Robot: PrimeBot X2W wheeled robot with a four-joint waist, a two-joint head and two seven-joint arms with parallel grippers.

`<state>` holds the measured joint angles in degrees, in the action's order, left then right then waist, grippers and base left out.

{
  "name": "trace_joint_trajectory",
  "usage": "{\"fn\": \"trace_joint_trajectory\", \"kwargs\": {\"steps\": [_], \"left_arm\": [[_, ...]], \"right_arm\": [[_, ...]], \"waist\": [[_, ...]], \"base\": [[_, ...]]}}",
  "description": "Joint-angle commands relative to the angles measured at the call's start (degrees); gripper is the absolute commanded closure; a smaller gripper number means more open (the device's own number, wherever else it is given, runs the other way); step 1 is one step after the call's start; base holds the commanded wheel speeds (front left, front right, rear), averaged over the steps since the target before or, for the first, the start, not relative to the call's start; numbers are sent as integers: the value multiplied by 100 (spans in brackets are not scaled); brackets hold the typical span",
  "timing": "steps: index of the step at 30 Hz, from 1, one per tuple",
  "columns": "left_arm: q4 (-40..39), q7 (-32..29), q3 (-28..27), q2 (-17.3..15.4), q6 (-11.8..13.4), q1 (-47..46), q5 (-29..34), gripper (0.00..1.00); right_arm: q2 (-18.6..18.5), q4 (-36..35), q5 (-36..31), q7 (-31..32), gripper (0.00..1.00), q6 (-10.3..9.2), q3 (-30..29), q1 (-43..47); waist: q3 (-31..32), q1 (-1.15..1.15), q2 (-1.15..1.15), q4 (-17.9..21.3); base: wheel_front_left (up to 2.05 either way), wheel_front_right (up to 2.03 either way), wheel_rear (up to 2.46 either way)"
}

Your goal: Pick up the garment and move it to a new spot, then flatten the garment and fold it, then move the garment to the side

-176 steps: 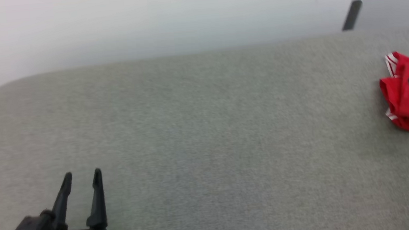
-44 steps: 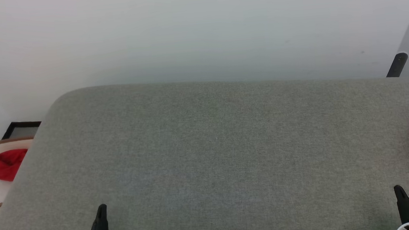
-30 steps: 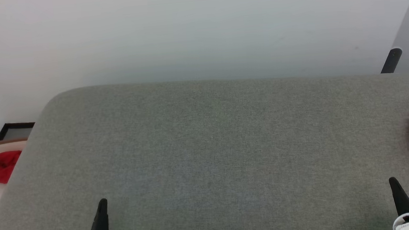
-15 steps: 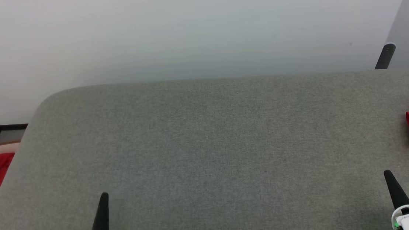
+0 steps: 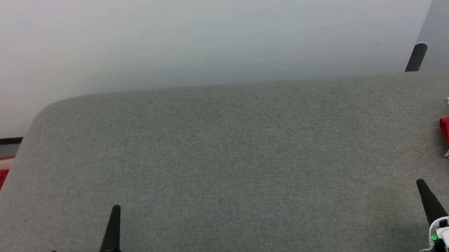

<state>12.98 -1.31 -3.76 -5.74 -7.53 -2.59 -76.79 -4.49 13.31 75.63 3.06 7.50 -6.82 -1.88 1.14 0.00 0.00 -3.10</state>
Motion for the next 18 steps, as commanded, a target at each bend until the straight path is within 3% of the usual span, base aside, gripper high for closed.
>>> {"fn": "trace_joint_trajectory", "kwargs": {"steps": [1, 18], "left_arm": [[-17, -26, -27, 3, 5, -101, -128, 100], [41, -242, -122, 117, 7, -235, -837, 100]], "right_arm": [[11, -21, 126, 23, 100, -1, 9, -125], [83, 19, 862, 183, 100, 0, 22, -283]], "waist": [[-5, 0, 0, 11], [-60, 0, 0, 138]], "base": [[0, 0, 0], [0, 0, 0]]}}
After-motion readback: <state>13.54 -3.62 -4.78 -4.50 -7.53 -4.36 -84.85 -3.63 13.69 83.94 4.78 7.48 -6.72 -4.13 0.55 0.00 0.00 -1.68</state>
